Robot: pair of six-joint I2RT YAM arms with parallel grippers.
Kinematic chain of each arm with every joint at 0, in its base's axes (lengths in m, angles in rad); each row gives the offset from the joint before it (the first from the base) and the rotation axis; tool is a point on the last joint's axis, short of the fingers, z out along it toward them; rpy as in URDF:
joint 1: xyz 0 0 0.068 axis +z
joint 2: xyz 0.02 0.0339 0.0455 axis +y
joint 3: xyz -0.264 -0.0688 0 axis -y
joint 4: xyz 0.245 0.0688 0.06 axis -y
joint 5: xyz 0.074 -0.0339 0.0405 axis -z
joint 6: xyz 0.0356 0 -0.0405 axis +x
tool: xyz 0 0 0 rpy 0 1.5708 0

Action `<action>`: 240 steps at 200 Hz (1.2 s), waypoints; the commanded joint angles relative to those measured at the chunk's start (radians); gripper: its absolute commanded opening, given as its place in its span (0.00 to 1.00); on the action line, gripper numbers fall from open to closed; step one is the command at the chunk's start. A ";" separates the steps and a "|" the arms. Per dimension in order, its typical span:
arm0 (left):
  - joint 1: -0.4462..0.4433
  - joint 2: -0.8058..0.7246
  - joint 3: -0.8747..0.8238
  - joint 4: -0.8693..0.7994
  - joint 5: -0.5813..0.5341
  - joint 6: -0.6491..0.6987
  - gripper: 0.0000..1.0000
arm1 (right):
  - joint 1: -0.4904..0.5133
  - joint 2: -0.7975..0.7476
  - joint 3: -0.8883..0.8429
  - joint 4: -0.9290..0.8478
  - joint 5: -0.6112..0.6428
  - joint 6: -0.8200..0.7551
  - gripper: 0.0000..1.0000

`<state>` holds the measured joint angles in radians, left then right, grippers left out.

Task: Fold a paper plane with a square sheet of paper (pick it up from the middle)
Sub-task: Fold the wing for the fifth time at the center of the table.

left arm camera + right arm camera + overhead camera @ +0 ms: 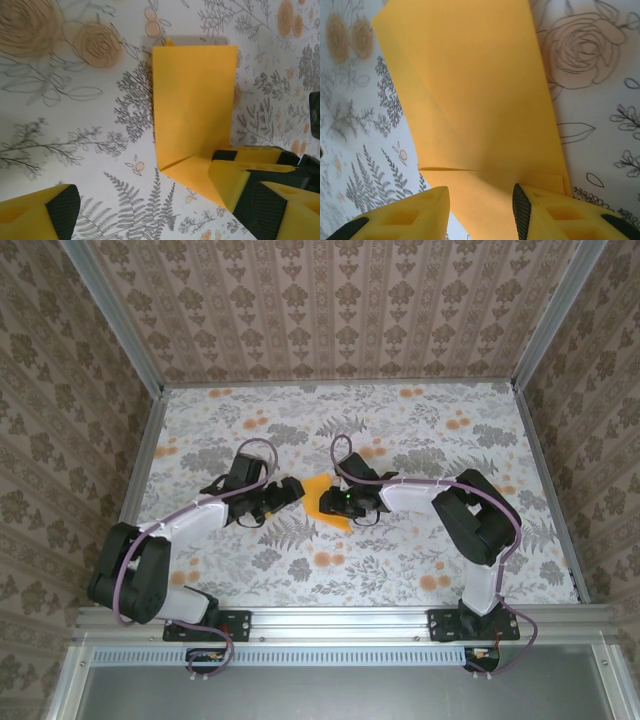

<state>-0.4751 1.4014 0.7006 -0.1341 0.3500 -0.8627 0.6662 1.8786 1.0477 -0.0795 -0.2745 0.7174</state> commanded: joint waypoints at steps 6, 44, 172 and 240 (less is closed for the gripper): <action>-0.040 0.011 0.002 0.019 0.033 -0.037 0.91 | -0.008 0.016 -0.049 -0.095 -0.057 -0.231 0.41; -0.093 0.054 -0.009 0.072 0.051 -0.103 0.86 | -0.077 -0.036 -0.127 0.026 -0.166 -0.170 0.40; -0.148 0.207 0.009 0.228 0.081 -0.248 0.50 | -0.195 -0.025 -0.251 0.324 -0.354 0.139 0.27; -0.147 0.251 0.040 0.253 0.092 -0.246 0.43 | -0.220 -0.013 -0.275 0.390 -0.409 0.168 0.25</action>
<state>-0.6167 1.6375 0.7101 0.0849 0.4229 -1.1004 0.4568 1.8412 0.7902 0.2764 -0.6430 0.8616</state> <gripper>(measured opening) 0.443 0.258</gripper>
